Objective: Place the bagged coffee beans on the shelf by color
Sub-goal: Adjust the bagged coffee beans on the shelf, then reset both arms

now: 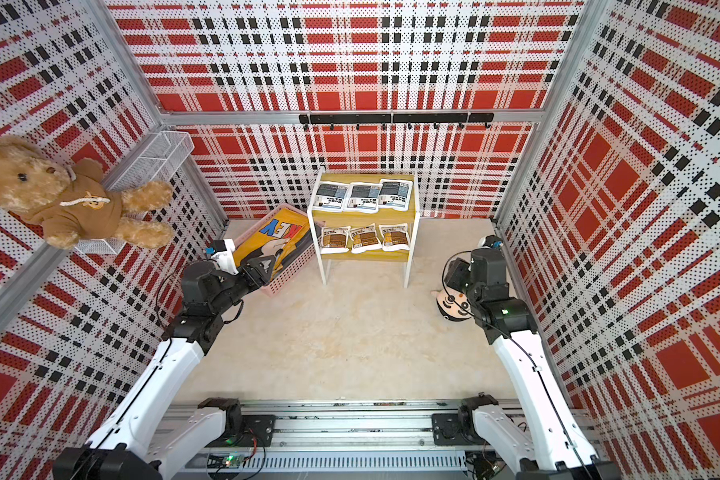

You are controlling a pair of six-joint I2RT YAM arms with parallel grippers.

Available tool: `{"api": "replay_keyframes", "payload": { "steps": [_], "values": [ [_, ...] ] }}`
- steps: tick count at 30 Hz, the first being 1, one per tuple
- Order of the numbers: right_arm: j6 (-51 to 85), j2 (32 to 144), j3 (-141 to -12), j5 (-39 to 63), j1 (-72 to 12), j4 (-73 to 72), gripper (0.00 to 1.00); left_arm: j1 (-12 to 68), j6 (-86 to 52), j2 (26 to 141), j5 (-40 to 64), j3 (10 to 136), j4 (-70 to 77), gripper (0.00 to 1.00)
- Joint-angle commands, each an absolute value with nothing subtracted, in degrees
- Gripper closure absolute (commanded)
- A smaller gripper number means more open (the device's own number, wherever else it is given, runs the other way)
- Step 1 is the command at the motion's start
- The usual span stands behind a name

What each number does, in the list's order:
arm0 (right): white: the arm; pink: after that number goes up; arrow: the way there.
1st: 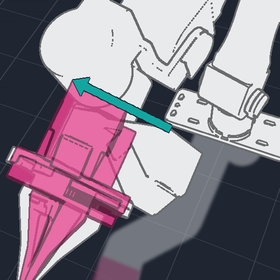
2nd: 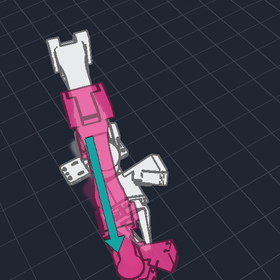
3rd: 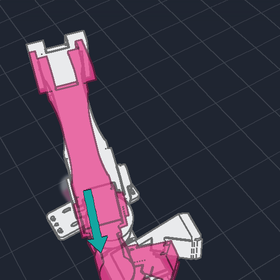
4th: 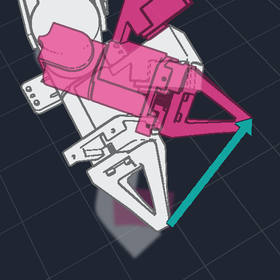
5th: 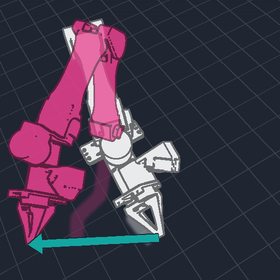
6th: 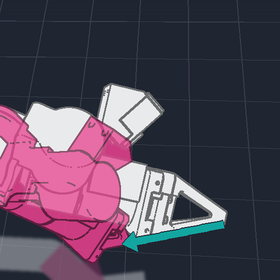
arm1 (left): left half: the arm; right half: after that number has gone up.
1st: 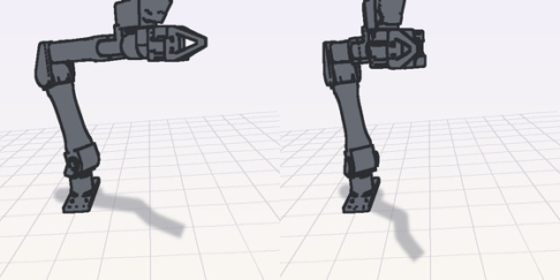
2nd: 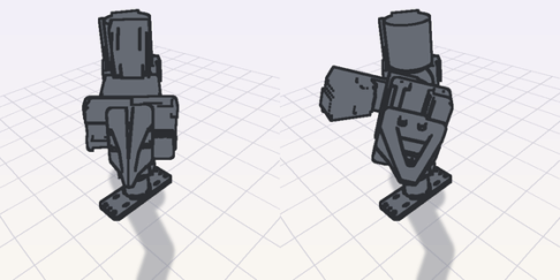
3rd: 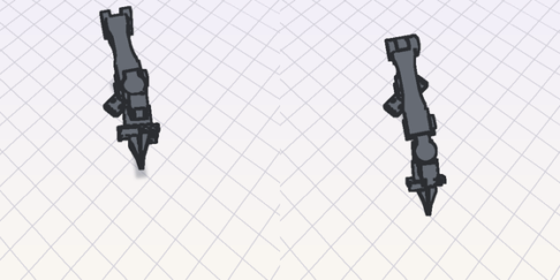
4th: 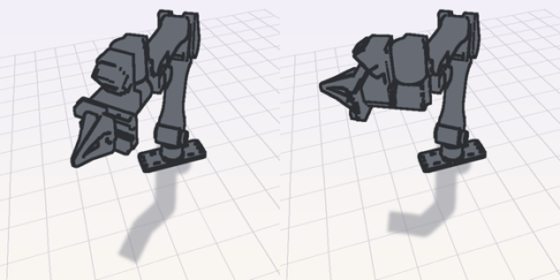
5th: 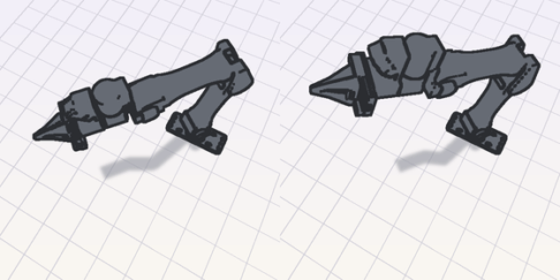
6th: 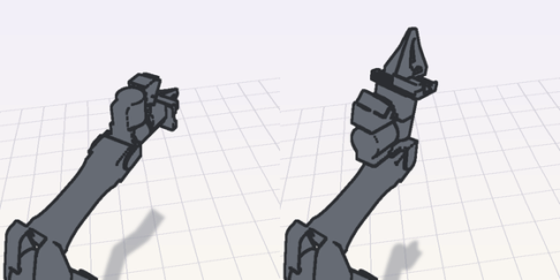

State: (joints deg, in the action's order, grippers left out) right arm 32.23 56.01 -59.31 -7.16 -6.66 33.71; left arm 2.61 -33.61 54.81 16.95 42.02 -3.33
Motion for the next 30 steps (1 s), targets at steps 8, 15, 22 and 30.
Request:
{"api": "replay_keyframes", "payload": {
  "steps": [8, 15, 22, 30],
  "values": [
    [17.4, 55.2, -42.8, -16.1, -5.1, 2.5, 0.17, 2.0, -25.9, 47.8, -2.2, 32.5, 4.6, 0.01],
    [14.5, 64.8, -40.4, -0.9, -4.3, -7.7, 0.17, 1.4, -23.7, 48.2, -5.3, 25.9, 14.5, 0.01],
    [21.5, 71.4, -38.5, 3.1, -4.4, -14.6, 0.17, 0.4, -21.7, 53.7, -5.1, 26.8, 16.3, 0.01],
    [31.1, 73.9, -33.1, 4.4, -5.7, -17.5, 0.17, -0.4, -21.4, 56.4, -5.2, 27.6, 16.9, 0.01]
  ]
}}
